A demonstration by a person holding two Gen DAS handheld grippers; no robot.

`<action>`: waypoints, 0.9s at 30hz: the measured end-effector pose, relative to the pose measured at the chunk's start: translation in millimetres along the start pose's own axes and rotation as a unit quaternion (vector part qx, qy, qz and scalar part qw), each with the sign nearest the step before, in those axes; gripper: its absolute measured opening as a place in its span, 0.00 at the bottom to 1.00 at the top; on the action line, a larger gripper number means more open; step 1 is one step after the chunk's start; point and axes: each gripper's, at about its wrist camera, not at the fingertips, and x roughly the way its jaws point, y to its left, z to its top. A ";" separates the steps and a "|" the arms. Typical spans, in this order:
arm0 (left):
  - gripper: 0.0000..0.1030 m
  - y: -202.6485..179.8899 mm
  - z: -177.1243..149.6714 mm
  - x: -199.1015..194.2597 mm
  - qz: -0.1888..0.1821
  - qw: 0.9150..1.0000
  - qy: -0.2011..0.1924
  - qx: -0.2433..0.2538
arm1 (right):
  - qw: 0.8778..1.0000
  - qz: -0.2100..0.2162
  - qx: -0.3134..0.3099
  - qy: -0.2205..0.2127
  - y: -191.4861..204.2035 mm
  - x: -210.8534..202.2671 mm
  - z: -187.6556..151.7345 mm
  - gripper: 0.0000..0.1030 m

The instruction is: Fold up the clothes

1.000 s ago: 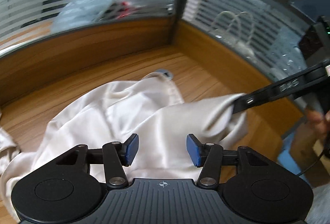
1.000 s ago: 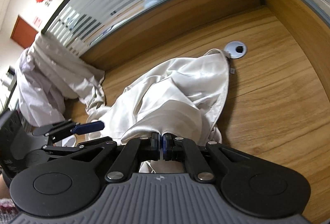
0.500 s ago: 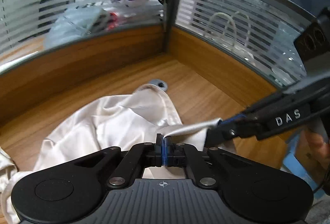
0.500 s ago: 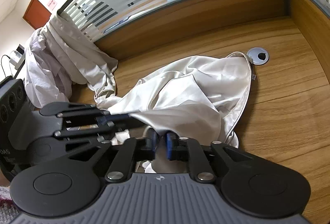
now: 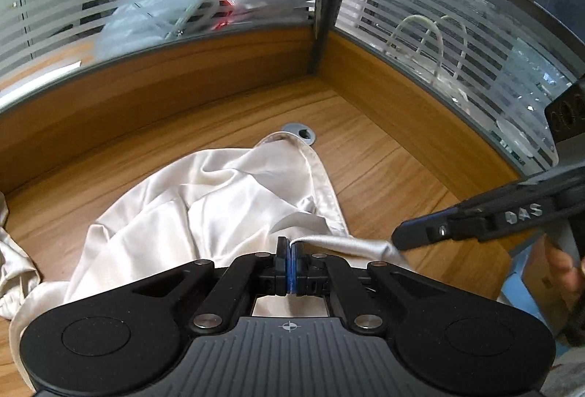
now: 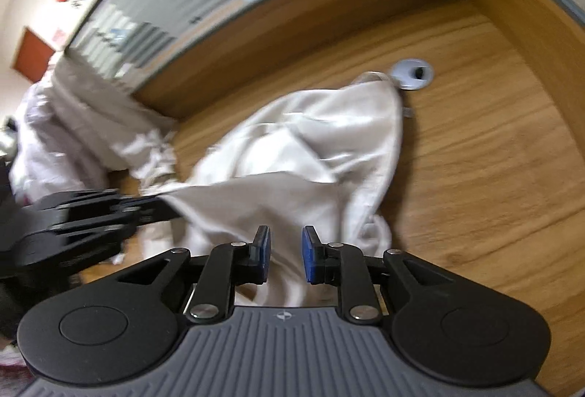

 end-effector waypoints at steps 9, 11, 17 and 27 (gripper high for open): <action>0.02 -0.7 0.6 1.5 0.005 1.000 0.011 0.000 | 0.997 0.053 -0.036 0.040 37.0 31.9 -11.6 0.22; 0.02 1.3 -0.4 0.2 0.006 1.000 0.012 -0.001 | 0.999 0.027 -0.027 0.028 33.2 37.4 -11.3 0.22; 0.03 6.8 -3.4 -0.8 0.015 1.000 0.016 -0.003 | 0.998 -0.030 -0.048 0.006 25.5 49.7 -5.4 0.22; 0.30 11.0 -19.1 -33.4 0.025 0.999 -0.015 0.029 | 0.997 0.050 -0.050 0.033 34.9 54.2 7.4 0.02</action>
